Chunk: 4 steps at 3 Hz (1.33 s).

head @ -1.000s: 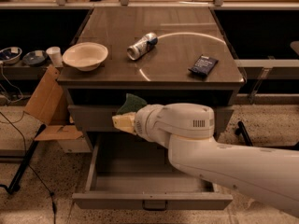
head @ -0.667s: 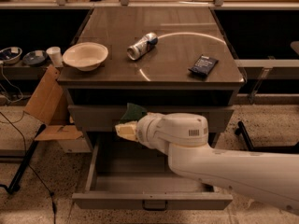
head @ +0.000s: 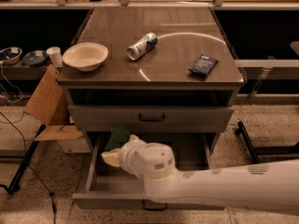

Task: Close middle drawer

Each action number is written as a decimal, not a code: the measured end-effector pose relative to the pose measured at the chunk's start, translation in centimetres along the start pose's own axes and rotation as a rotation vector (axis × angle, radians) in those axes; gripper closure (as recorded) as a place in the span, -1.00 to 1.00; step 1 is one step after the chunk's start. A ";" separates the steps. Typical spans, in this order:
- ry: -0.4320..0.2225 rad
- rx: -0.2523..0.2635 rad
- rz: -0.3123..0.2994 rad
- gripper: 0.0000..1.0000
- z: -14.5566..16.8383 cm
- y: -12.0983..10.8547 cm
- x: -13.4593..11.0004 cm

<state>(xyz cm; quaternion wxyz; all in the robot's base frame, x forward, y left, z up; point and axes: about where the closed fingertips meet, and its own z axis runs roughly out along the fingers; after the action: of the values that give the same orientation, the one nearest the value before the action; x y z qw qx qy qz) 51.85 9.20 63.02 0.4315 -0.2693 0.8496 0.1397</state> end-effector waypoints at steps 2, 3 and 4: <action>0.050 0.011 -0.046 1.00 7.9 5.2 6.5; 0.099 0.043 0.028 1.00 10.6 4.0 8.2; 0.148 0.064 0.101 1.00 12.4 2.2 9.7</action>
Offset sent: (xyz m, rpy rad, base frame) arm -0.0008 0.0714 -0.1577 0.0291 0.1593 -0.1732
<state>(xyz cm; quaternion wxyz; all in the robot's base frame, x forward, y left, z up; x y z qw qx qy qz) 54.03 13.51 47.87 0.3685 -0.2216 0.8956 0.1138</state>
